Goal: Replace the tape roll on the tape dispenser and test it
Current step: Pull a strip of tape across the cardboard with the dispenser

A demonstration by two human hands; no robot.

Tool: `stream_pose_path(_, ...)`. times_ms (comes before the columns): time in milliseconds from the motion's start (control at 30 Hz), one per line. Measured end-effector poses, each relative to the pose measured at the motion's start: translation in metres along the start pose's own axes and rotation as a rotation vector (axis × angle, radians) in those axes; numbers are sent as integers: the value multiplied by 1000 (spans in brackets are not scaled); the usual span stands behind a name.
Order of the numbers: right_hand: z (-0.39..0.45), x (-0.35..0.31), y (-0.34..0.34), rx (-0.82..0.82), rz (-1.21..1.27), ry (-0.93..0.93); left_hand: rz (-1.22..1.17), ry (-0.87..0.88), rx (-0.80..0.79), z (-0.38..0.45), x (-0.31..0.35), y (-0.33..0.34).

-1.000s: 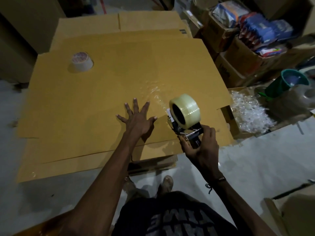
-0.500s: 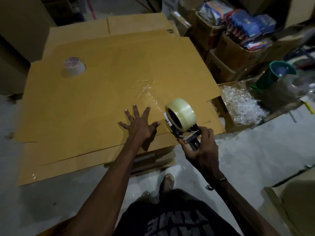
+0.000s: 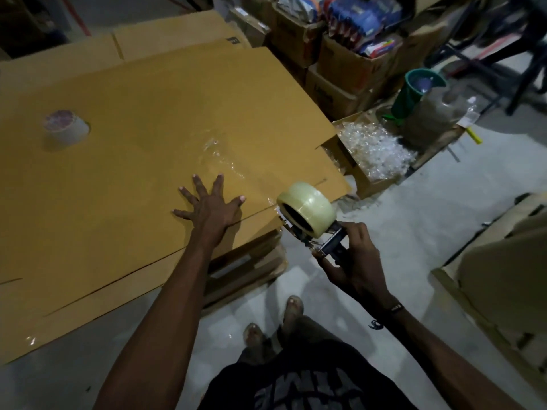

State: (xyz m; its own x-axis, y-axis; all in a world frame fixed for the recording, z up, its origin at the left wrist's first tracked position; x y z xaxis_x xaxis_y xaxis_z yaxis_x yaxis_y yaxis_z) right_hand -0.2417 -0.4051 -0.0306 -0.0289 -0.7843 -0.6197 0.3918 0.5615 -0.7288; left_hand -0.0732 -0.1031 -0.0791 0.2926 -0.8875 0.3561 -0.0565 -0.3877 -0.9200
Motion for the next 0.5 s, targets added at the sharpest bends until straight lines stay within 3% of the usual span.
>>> stream_pose_path(300, -18, 16, -22, -55, -35, 1, 34, -27, -13, 0, 5, -1)
stream_pose_path(500, -18, 20, -28, 2, 32, 72, 37, -38, -9, -3, 6, -4)
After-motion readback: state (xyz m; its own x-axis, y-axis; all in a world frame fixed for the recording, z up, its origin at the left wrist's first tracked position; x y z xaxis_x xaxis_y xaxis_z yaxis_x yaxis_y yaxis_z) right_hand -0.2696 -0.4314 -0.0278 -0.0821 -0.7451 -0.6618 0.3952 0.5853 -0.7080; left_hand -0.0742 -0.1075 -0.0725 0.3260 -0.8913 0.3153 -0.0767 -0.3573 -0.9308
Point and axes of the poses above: each hand's wrist, its own z-axis towards the middle knuckle, its own y-axis out of the palm, x = y × z, the point moved 4 cm from there along z, towards the middle knuckle, and after that the axes turned 14 degrees about x, right-handed, at the moved point
